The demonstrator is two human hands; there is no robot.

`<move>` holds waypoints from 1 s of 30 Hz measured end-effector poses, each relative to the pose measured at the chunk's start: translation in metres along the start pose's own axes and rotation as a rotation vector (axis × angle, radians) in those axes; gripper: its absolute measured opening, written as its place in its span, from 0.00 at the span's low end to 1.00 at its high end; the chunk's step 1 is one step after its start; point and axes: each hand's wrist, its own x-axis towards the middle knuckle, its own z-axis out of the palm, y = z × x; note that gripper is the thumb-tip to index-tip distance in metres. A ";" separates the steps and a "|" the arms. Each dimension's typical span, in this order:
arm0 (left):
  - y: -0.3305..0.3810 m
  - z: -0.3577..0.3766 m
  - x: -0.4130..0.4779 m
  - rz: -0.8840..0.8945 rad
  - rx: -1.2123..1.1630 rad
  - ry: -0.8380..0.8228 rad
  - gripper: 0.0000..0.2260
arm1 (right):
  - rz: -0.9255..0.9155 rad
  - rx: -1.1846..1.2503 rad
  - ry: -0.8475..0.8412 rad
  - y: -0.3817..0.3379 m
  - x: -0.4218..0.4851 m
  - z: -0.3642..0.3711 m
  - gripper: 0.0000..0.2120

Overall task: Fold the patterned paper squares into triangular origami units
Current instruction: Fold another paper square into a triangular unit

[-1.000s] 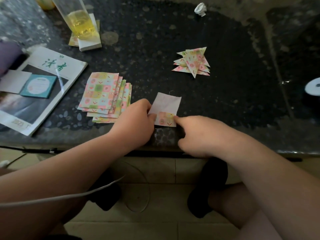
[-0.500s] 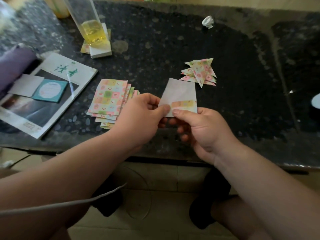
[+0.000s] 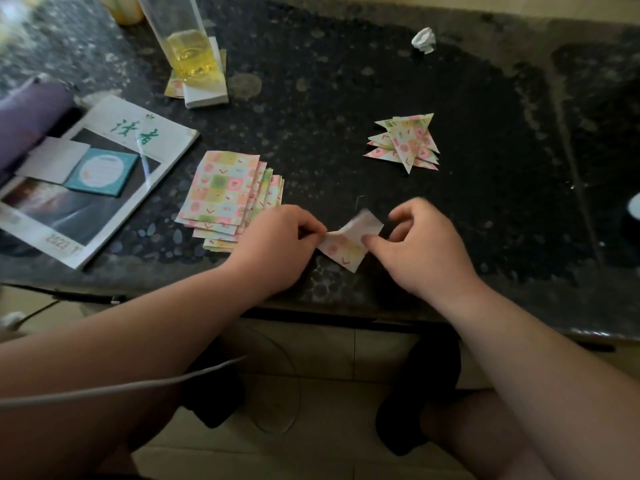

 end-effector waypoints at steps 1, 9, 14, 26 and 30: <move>-0.003 0.002 0.001 0.038 0.054 -0.015 0.07 | -0.079 -0.090 0.021 0.005 0.003 -0.001 0.23; -0.019 0.011 0.006 0.291 0.254 0.096 0.08 | -0.582 -0.138 -0.036 0.020 0.005 0.020 0.16; -0.019 0.012 0.003 0.411 0.312 0.119 0.09 | -0.657 -0.174 0.059 0.026 0.009 0.019 0.10; -0.031 0.021 -0.013 0.542 0.498 0.056 0.11 | -0.586 -0.300 -0.128 0.019 -0.001 0.009 0.16; -0.025 0.026 -0.027 0.515 0.581 -0.049 0.18 | -0.561 -0.359 -0.152 0.016 -0.004 0.009 0.23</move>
